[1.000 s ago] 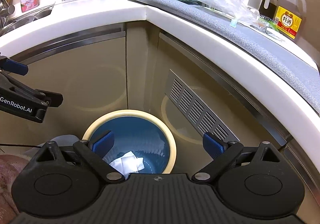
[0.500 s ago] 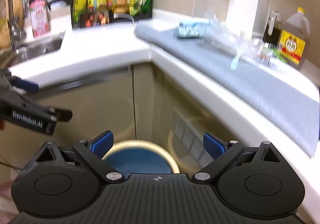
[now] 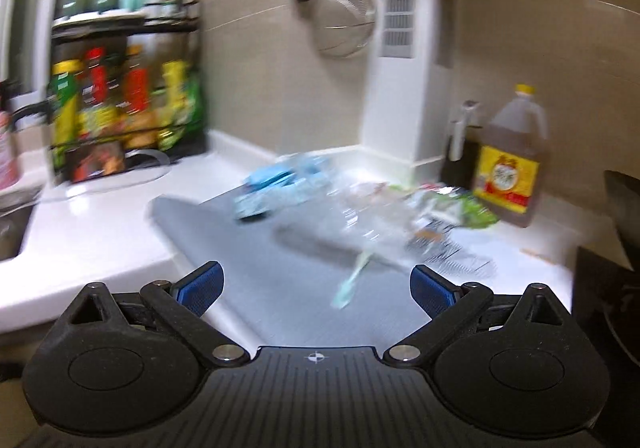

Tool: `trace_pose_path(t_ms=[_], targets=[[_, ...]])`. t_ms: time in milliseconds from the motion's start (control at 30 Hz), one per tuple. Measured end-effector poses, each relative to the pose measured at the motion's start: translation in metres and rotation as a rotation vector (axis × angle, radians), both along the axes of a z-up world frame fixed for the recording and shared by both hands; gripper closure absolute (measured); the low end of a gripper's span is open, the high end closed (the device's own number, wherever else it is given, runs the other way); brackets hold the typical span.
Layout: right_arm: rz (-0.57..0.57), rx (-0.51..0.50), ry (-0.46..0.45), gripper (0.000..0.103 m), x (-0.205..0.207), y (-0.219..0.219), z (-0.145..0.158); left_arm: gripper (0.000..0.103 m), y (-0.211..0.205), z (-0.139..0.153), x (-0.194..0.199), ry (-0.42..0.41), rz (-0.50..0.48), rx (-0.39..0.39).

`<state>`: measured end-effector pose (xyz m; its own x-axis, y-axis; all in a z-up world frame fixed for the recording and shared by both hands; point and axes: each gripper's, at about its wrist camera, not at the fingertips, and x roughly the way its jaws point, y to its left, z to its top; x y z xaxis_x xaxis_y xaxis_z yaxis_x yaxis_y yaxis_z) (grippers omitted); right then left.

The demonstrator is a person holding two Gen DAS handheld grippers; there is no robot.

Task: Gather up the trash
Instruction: 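Grasp the crumpled clear plastic bag with the right gripper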

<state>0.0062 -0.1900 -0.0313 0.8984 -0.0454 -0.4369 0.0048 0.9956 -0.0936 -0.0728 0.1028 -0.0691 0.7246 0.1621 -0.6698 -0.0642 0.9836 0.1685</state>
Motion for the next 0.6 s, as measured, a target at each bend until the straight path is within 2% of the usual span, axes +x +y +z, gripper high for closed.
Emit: trace_pose_path(t_ms=[100, 267, 400, 433, 533, 600], targets=[[-0.026, -0.056, 0.02, 0.002, 0.033, -0.004, -0.01, 0.0, 0.0, 0.005, 0.01, -0.002, 0.006, -0.005], [0.025, -0.219, 0.046, 0.002, 0.089, 0.006, -0.03, 0.0, -0.002, 0.009, 0.022, 0.007, 0.005, -0.006], [0.034, -0.288, 0.085, 0.002, 0.134, 0.012, -0.045, 0.0, -0.004, 0.013, 0.027, 0.009, 0.0, 0.012], [0.032, -0.299, 0.099, 0.005, 0.141, 0.015, -0.049, 0.0, -0.004, 0.013, 0.028, 0.009, 0.001, 0.016], [0.037, -0.251, 0.138, 0.045, 0.141, 0.017, -0.052, 0.0, -0.003, 0.014, 0.031, 0.01, 0.011, 0.019], [0.047, -0.205, 0.111, 0.054, 0.125, 0.017, -0.05, 0.0, -0.002, 0.012, 0.035, 0.02, 0.019, 0.012]])
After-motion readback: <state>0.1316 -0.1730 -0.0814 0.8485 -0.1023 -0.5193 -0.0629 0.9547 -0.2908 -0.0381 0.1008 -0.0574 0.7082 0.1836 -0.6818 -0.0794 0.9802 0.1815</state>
